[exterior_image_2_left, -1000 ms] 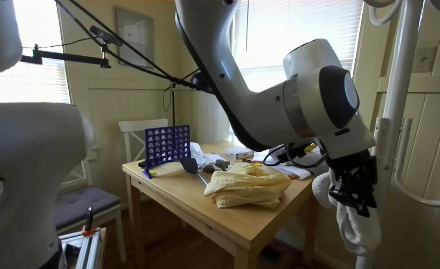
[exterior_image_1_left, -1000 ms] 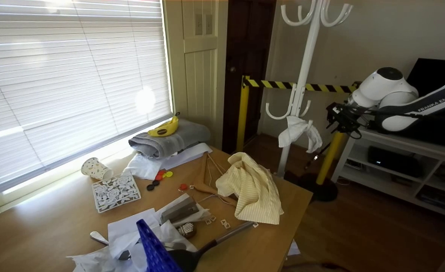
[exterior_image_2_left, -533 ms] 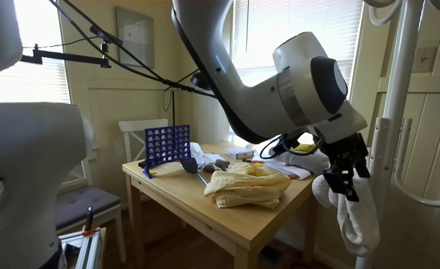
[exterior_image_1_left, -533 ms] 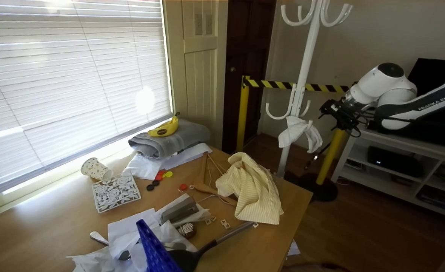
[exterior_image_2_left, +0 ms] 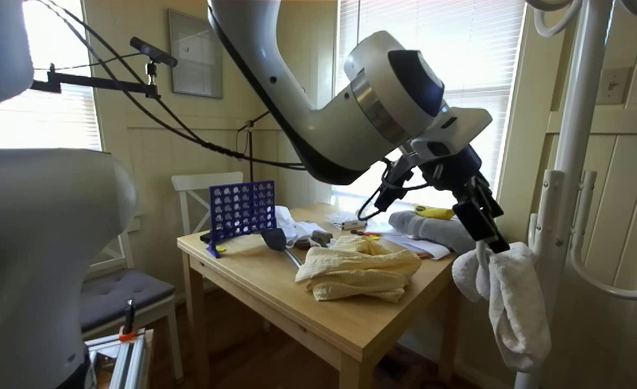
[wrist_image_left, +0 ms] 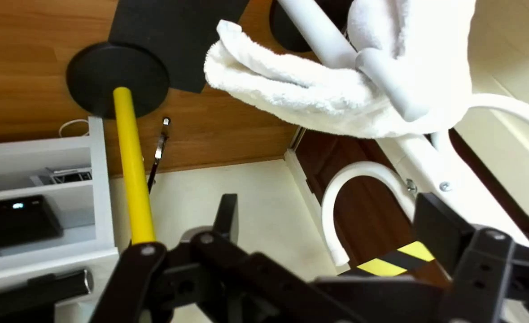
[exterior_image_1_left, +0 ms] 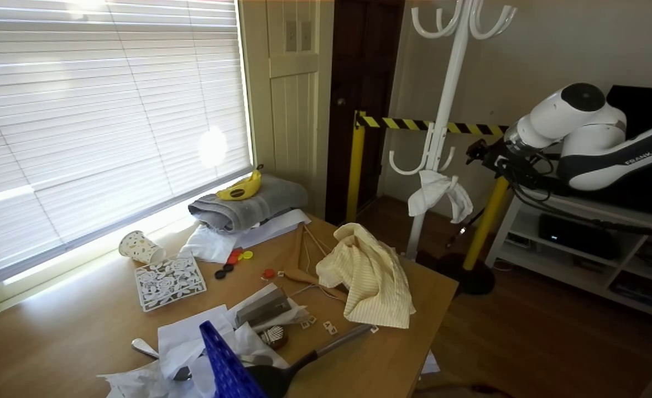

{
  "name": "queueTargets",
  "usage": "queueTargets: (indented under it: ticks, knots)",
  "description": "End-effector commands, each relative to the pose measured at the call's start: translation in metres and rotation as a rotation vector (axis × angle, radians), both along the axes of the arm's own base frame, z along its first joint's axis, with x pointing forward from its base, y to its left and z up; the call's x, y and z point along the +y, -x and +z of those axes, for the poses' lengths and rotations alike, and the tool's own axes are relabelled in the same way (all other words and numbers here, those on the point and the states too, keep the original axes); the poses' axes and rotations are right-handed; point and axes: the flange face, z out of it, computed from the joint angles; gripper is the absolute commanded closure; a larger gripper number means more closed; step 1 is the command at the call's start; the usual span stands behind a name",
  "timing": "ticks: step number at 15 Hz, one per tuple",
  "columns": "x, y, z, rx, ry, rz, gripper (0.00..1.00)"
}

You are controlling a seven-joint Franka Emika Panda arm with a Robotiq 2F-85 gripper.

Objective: Hang the white towel on the coat rack

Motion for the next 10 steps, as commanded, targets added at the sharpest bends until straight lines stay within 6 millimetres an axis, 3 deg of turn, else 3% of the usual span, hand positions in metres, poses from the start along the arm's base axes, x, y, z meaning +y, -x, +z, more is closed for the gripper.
queueTargets:
  ticks: [1,5,8,9,10]
  knots:
    - [0.019,-0.002,0.010,0.048,0.151,0.130,0.00]
    - [0.058,-0.007,0.028,0.064,0.279,0.344,0.00]
    - [0.103,-0.013,0.045,0.048,0.325,0.520,0.00]
    - [0.083,-0.010,0.028,0.070,0.306,0.435,0.00]
    - [0.093,-0.012,0.030,0.067,0.296,0.449,0.00]
